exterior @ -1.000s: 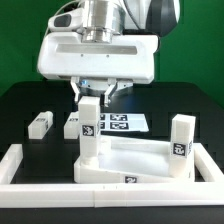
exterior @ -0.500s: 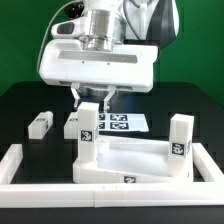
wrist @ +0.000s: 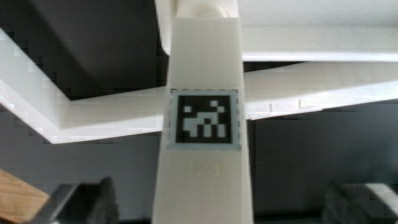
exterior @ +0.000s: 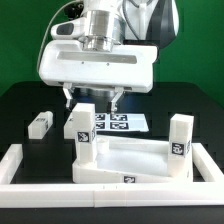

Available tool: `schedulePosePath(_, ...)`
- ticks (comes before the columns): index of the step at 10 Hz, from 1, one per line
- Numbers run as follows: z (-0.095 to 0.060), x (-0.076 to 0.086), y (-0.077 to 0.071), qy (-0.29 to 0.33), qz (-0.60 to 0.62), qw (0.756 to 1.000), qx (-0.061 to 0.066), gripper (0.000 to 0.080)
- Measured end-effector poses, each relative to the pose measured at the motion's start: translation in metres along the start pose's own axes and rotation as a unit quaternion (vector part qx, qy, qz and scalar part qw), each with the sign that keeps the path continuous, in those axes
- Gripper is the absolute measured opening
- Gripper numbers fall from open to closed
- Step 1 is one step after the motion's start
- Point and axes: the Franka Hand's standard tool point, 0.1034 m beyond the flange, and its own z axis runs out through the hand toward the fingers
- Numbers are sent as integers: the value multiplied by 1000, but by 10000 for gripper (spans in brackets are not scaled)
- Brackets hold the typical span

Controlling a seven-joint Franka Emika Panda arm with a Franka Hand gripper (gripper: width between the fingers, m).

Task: Assemble desk

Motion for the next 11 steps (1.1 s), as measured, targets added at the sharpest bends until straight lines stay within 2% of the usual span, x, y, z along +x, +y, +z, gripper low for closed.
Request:
schedulePosePath(1, 0, 0, 0, 0, 0, 1000, 0, 629)
schedulePosePath(6, 1, -1, 0, -3, 0, 1000, 0, 650)
schedulePosePath(7, 2, 0, -2, -42, 7, 999, 8, 649)
schedulePosePath(8, 0, 12, -3, -57, 13, 998, 15, 649)
schedulePosePath(9, 3, 13, 0, -57, 14, 998, 13, 649)
schedulePosePath(10, 5, 11, 3, -62, 16, 998, 11, 649)
schedulePosePath(11, 9, 2, 2, -114, 21, 993, 19, 649)
